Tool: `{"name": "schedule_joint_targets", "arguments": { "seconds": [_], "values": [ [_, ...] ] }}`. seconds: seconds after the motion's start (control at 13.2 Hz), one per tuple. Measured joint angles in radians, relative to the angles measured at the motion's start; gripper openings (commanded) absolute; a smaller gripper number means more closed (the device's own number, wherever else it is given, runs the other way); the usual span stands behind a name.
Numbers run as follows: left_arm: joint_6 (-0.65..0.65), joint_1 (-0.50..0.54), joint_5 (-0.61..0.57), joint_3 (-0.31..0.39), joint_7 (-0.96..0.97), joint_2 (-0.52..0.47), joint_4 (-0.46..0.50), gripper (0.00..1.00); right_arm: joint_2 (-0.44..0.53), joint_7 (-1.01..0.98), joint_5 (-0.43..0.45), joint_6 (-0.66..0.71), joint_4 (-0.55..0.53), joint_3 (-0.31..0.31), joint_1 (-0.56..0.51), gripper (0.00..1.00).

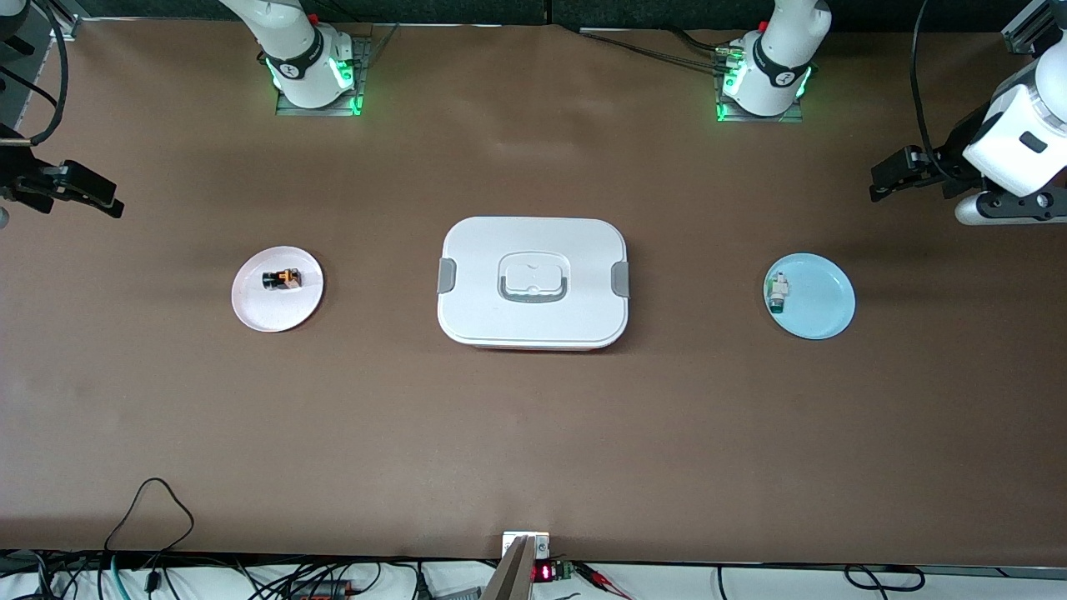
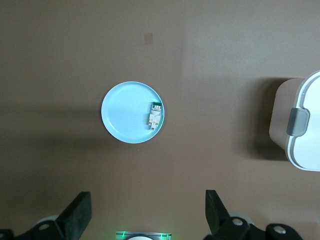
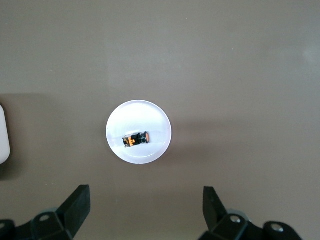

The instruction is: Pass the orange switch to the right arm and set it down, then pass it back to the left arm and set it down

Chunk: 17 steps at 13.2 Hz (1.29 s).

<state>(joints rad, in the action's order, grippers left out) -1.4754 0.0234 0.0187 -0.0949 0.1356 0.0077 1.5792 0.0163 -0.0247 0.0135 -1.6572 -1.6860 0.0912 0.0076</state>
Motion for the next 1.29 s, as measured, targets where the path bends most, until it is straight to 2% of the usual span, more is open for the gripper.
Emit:
{"name": "schedule_joint_targets", "arguments": {
  "seconds": [0.68,1.29],
  "values": [
    [0.000,-0.001,0.000,-0.001,0.000,0.001,0.000,1.00,-0.008,-0.002,0.000,0.030,0.013,-0.001,0.014,1.00],
    [0.000,0.000,0.000,-0.001,0.000,0.002,0.000,1.00,-0.123,-0.003,0.001,0.033,0.012,-0.002,0.047,1.00]
  ]
}}
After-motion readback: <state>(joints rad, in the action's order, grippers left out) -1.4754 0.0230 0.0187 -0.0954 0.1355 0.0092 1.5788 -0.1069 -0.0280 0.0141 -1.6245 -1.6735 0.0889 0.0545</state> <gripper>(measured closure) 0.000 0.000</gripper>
